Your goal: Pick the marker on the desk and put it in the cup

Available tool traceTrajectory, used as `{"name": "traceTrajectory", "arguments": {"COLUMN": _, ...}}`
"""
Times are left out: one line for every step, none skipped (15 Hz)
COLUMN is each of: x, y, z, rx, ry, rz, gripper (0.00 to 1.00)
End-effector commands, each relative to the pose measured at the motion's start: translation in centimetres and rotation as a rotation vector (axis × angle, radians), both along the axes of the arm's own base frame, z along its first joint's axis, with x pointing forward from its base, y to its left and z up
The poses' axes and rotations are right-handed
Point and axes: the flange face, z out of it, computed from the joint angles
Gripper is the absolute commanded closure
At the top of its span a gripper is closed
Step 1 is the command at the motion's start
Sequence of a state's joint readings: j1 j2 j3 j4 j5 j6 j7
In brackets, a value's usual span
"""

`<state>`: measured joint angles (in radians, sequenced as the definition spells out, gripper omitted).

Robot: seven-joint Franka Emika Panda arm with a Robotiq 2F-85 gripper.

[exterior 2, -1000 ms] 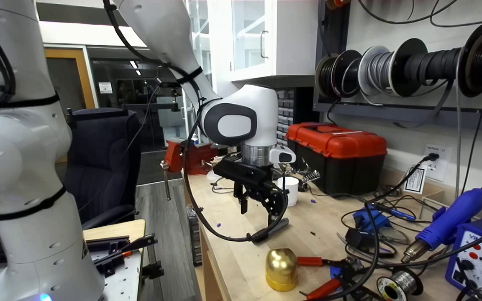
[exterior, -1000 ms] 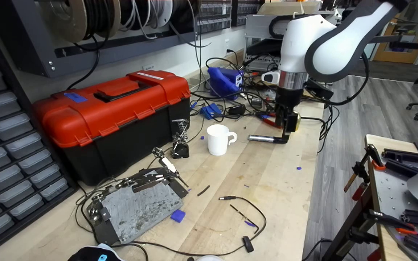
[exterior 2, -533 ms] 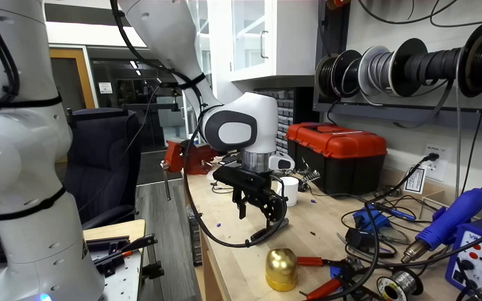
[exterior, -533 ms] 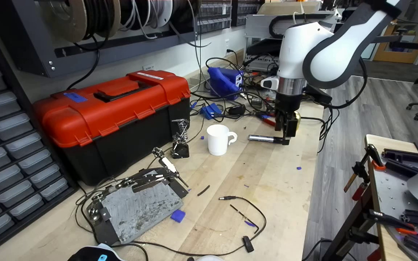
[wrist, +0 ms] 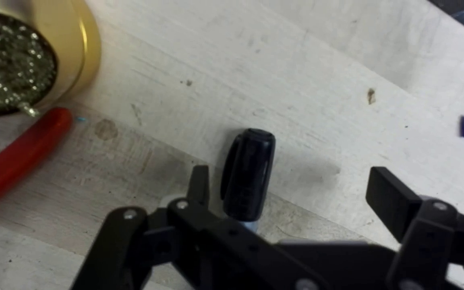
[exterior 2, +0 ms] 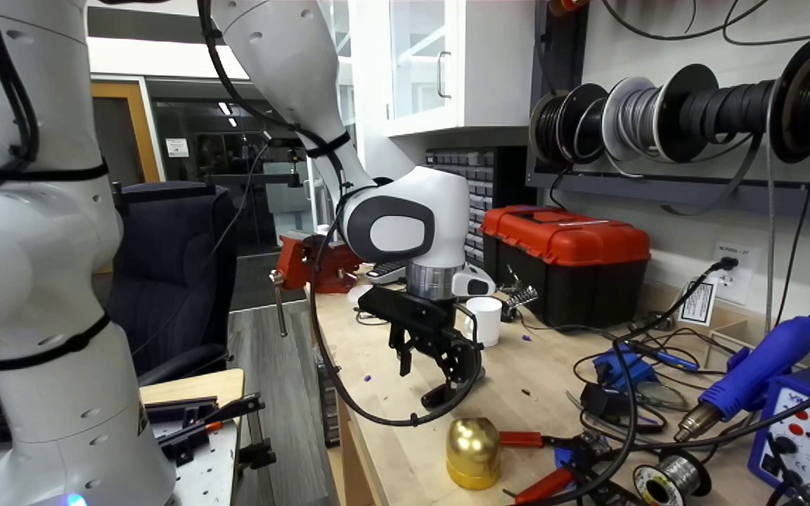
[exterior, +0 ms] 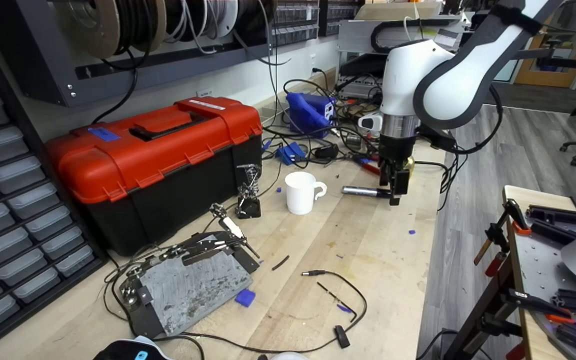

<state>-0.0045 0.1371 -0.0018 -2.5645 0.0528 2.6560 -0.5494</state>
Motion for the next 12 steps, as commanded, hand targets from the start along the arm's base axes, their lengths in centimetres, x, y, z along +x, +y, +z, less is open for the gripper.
{"name": "traceTrajectory", "arguments": {"x": 0.5, "y": -0.6, "z": -0.6, "rx": 0.013, "ry": -0.014, "rz": 0.004, "gripper": 0.26}}
{"name": "traceTrajectory", "arguments": {"x": 0.5, "y": -0.7, "z": -0.7, "rx": 0.01, "ry": -0.015, "rz": 0.002, "gripper": 0.32}}
{"name": "traceTrajectory", "arguments": {"x": 0.6, "y": -0.8, "z": -0.7, "rx": 0.011, "ry": -0.016, "rz": 0.001, "gripper": 0.4}}
{"name": "traceTrajectory", "arguments": {"x": 0.6, "y": -1.0, "z": -0.7, "rx": 0.011, "ry": -0.018, "rz": -0.001, "gripper": 0.46}}
{"name": "traceTrajectory", "arguments": {"x": 0.8, "y": -1.2, "z": -0.7, "rx": 0.011, "ry": -0.019, "rz": -0.004, "gripper": 0.54}}
{"name": "traceTrajectory", "arguments": {"x": 0.9, "y": -1.3, "z": -0.7, "rx": 0.01, "ry": -0.02, "rz": -0.006, "gripper": 0.59}}
{"name": "traceTrajectory", "arguments": {"x": 1.1, "y": -1.5, "z": -0.6, "rx": 0.01, "ry": -0.022, "rz": -0.008, "gripper": 0.65}}
{"name": "traceTrajectory", "arguments": {"x": 1.2, "y": -1.7, "z": -0.5, "rx": 0.01, "ry": -0.025, "rz": -0.01, "gripper": 0.73}}
{"name": "traceTrajectory", "arguments": {"x": 1.3, "y": -1.8, "z": -0.4, "rx": 0.009, "ry": -0.027, "rz": -0.011, "gripper": 0.78}}
{"name": "traceTrajectory", "arguments": {"x": 1.4, "y": -1.9, "z": -0.3, "rx": 0.008, "ry": -0.029, "rz": -0.01, "gripper": 0.86}}
{"name": "traceTrajectory", "arguments": {"x": 1.6, "y": -2.0, "z": -0.2, "rx": 0.008, "ry": -0.031, "rz": -0.009, "gripper": 0.92}}
{"name": "traceTrajectory", "arguments": {"x": 1.7, "y": -2.1, "z": 0.0, "rx": 0.008, "ry": -0.031, "rz": -0.01, "gripper": 0.96}}
